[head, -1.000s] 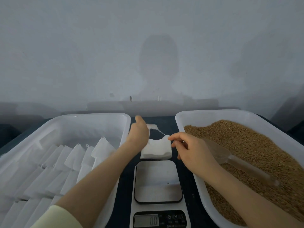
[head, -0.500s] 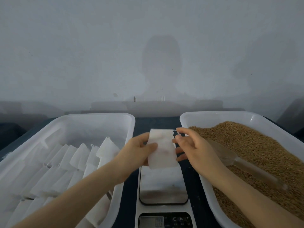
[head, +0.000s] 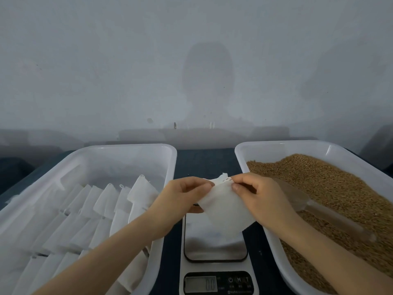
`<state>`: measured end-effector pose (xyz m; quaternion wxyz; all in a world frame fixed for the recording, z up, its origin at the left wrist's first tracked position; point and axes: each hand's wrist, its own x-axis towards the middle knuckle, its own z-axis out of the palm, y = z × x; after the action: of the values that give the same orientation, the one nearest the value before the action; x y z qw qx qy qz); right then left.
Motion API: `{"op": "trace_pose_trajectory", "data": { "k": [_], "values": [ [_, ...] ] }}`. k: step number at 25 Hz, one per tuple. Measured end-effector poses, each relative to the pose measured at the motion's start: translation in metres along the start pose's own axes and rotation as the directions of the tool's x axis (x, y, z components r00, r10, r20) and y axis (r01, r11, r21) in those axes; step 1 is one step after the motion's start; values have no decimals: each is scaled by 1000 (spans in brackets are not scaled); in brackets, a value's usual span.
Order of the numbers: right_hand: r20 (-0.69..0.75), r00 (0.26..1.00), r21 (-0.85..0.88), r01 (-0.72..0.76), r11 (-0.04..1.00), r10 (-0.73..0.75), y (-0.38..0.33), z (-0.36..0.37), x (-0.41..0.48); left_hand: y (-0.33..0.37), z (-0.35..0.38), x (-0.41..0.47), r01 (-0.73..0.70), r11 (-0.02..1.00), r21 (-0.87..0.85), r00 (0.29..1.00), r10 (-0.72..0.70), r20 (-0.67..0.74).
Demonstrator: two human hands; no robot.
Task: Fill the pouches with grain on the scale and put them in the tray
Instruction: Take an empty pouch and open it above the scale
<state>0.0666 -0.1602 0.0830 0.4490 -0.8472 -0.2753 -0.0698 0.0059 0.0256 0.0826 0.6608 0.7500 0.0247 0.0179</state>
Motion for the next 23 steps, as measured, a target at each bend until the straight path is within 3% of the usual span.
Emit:
{"op": "trace_pose_trajectory", "data": {
  "k": [5, 19, 23],
  "values": [
    [3, 995, -60, 96, 994, -96, 2, 3, -1, 2, 3, -4, -29, 979, 201, 994, 8, 106],
    [-28, 988, -129, 144, 981, -149, 1, 7, -3, 4, 6, -5, 37, 975, 218, 995, -56, 84],
    [-205, 963, -128, 149, 981, -173, -5, 6, -6, 4, 5, -2, 79, 986, 149, 997, -82, 9]
  ]
}}
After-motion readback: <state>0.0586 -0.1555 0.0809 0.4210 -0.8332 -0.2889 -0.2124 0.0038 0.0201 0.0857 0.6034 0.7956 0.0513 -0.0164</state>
